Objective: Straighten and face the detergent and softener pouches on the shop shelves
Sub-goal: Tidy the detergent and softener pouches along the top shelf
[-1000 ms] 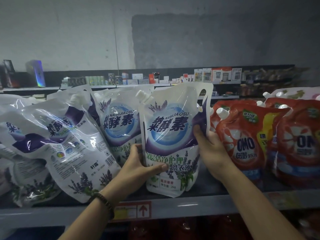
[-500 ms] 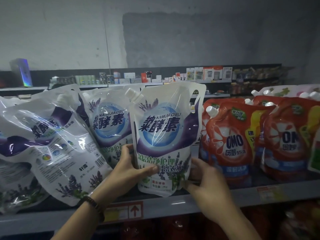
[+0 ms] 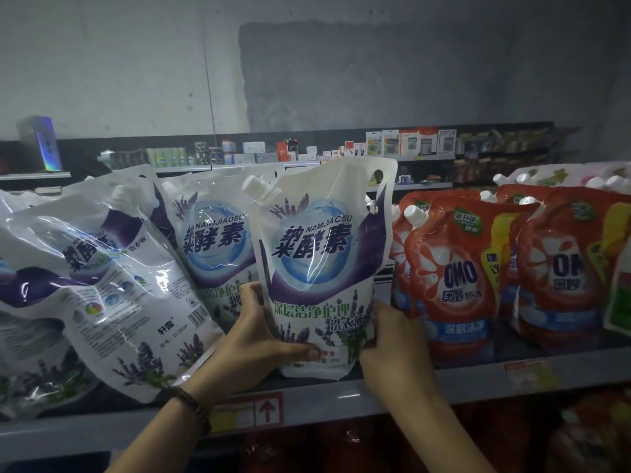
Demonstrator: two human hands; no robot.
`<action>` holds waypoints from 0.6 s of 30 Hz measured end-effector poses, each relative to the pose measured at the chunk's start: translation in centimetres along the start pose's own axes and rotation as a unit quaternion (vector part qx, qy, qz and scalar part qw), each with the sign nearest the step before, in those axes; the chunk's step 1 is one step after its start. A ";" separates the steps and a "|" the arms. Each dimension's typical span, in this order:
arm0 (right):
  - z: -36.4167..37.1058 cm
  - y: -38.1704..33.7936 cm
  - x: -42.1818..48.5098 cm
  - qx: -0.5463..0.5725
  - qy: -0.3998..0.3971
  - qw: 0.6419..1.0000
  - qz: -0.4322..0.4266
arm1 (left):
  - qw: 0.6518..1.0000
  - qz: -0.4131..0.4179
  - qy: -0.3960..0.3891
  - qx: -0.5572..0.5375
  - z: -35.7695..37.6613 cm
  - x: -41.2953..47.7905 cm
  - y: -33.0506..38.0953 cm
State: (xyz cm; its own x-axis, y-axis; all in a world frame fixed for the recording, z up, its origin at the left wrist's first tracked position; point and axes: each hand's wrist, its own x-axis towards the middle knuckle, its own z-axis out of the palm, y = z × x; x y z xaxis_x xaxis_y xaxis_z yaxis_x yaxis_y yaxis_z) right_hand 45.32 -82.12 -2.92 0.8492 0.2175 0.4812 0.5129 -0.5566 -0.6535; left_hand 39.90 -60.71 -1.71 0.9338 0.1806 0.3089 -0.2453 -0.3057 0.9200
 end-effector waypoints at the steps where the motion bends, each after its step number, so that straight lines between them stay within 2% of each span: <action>1: -0.1 -0.1 0.1 -0.004 0.002 1.000 -0.006 | 1.000 0.005 0.006 0.011 0.1 0.0 -0.1; 5: -1.0 -0.7 0.3 0.002 0.017 0.999 -0.036 | 0.997 0.031 0.039 0.065 0.4 0.3 -0.8; 11: -1.5 -0.9 0.7 -0.042 0.020 0.998 -0.031 | 0.979 0.073 0.102 0.159 2.5 -0.3 -0.4; 18: -1.7 -0.6 0.9 -0.049 0.017 0.999 -0.014 | 0.965 0.082 0.163 0.188 4.7 -1.5 0.5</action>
State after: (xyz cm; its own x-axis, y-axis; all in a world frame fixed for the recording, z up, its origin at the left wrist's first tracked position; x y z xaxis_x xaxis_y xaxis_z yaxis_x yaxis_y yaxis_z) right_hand 45.57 -82.91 -1.12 0.8296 0.2076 0.5183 0.5196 -0.6268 -0.5807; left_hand 39.61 -65.50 -2.79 0.7433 0.3670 0.5594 -0.2134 -0.6624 0.7181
